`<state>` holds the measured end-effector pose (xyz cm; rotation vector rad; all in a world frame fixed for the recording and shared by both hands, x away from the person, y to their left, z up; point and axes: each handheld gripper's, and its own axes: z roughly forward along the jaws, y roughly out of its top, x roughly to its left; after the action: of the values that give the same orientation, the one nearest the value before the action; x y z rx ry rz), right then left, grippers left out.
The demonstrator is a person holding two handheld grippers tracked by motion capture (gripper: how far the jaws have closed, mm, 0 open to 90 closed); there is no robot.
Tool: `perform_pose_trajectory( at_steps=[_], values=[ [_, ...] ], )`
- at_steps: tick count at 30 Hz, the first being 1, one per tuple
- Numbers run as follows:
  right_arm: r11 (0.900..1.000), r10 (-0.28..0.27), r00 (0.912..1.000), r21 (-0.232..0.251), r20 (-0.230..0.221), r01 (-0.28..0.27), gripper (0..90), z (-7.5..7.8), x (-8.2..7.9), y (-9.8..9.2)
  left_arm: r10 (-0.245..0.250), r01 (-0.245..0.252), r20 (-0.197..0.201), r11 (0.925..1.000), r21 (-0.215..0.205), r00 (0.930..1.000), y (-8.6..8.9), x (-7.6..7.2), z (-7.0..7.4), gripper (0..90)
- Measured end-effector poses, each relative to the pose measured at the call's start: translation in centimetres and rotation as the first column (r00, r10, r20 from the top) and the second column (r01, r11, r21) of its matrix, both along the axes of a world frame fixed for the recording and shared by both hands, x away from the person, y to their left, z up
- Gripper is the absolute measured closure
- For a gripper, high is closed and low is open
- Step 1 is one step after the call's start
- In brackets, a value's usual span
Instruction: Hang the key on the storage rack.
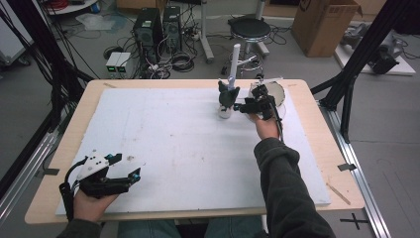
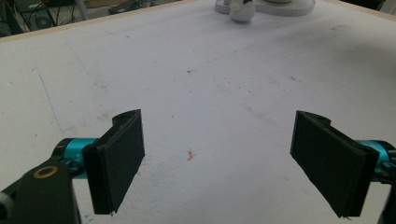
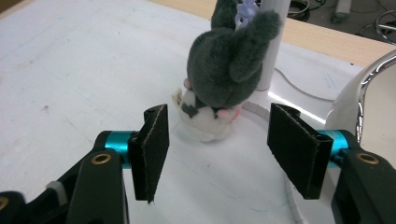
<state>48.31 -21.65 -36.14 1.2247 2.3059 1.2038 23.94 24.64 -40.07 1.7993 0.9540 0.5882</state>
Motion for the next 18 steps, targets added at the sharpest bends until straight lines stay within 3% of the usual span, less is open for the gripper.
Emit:
perform_pose_trajectory(
  at_steps=[18],
  values=[
    [0.997,0.038,0.9992,0.067,0.014,-0.039,31.8,0.72,-0.62,0.16,0.007,-0.007,-0.013,1.0,-0.001,0.9999,-0.08,0.49,-0.15,18.0]
  ],
)
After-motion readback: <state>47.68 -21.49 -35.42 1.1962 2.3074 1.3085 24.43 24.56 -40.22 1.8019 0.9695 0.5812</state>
